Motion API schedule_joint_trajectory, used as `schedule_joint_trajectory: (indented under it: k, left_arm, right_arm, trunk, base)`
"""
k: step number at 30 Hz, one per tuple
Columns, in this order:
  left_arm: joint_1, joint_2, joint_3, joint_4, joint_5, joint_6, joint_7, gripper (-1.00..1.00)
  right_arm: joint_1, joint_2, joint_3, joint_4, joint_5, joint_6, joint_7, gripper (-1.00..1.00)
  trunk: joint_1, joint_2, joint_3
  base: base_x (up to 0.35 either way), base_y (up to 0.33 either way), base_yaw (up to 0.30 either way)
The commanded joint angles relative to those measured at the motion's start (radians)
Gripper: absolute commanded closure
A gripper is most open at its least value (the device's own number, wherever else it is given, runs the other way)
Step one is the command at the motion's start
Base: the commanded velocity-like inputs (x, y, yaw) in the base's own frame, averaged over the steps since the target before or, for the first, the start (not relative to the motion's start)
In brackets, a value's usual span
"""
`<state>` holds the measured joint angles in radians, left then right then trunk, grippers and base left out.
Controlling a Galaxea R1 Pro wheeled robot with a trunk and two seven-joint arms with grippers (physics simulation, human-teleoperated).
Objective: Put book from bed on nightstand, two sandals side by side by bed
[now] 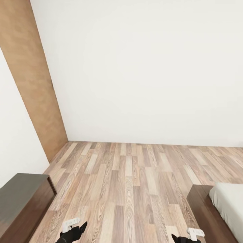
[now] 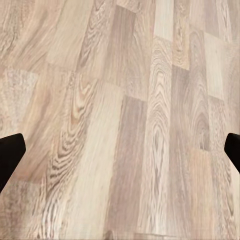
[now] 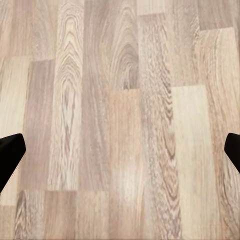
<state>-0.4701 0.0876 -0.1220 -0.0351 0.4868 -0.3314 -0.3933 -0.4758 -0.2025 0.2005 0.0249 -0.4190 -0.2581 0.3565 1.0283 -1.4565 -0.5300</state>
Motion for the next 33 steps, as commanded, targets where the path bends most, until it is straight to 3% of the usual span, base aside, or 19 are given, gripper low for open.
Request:
schedule_joint_trajectory:
  k: [1,33]
  left_arm:
    - [-0.001,0.001,-0.008,0.001,0.010,-0.003,-0.004,-1.00]
    - [-0.001,0.000,-0.008,0.001,0.010,-0.003,-0.004,-1.00]
  right_arm:
    - [-0.001,0.000,0.008,0.003,-0.011,-0.004,0.006,-1.00]
    - [-0.001,0.000,0.008,0.002,-0.011,-0.004,0.006,-1.00]
  trunk:
    - [0.001,0.000,-0.001]
    - [0.001,0.000,-0.001]
  base:
    - [0.326,0.000,0.000]
    - [0.324,-0.041,0.000]
